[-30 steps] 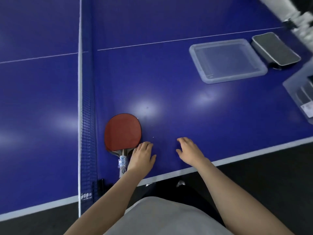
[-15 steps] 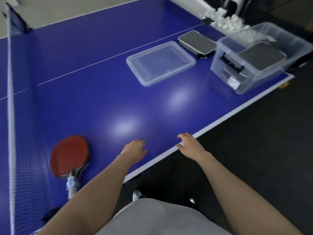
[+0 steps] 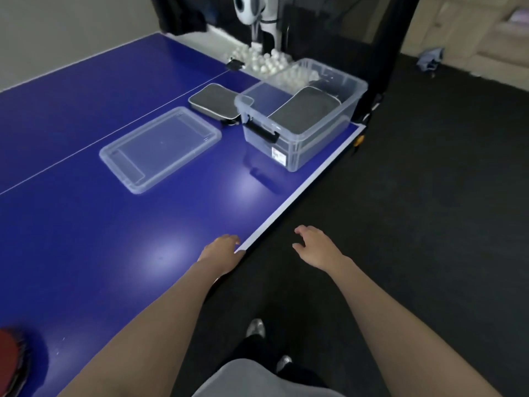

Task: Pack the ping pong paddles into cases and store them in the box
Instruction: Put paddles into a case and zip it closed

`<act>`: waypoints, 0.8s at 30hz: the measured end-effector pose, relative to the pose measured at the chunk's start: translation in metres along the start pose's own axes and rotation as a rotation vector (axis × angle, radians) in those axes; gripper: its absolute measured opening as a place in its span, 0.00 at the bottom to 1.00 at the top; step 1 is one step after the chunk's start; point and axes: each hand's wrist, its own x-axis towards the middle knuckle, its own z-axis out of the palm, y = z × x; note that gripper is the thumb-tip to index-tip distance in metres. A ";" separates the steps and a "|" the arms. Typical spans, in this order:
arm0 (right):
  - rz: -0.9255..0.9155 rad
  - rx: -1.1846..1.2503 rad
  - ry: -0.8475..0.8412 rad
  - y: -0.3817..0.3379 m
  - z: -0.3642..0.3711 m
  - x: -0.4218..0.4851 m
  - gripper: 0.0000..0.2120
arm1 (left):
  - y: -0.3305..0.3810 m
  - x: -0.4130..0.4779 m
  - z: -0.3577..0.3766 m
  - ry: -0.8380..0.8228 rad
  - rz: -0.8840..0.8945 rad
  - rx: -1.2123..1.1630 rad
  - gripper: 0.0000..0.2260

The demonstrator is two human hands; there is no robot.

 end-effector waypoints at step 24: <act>-0.279 -0.169 0.300 -0.007 -0.262 0.298 0.15 | 0.041 0.259 -0.201 0.287 -0.199 -0.154 0.17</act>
